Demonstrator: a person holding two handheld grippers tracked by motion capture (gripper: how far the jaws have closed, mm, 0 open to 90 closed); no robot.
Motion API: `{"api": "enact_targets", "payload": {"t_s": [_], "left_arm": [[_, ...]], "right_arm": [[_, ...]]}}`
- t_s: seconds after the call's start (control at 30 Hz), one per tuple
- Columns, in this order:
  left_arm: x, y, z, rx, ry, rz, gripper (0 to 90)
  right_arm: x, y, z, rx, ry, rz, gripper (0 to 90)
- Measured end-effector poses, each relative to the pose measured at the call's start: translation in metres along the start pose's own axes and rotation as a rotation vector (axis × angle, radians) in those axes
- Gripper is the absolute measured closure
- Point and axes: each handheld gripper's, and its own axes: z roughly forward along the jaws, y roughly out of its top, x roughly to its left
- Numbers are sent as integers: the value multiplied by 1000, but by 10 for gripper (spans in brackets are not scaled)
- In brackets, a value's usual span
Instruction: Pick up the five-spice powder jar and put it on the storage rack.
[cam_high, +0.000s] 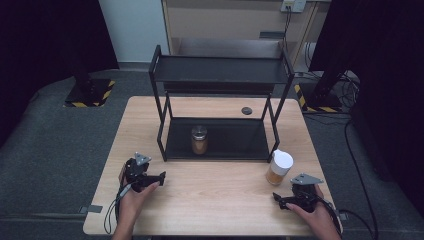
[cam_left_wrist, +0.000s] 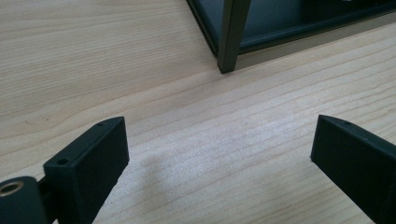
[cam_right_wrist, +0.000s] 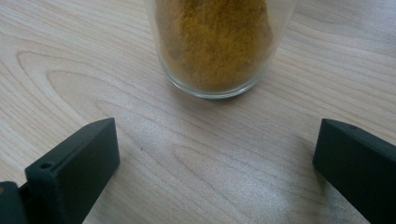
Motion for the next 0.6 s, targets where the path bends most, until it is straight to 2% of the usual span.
{"api": "enact_targets", "payload": {"t_s": [0.13,0.43,0.6], "left_arm": [[2,-2,4,1,-5,-3,29],[0,-2,12,23,-16,30,27],[1,-3,15,33,-18,35,26]], "right_arm": [[0,0,0,0,0,0,14],[0,0,0,0,0,0,14],[0,0,0,0,0,1,15]]}}
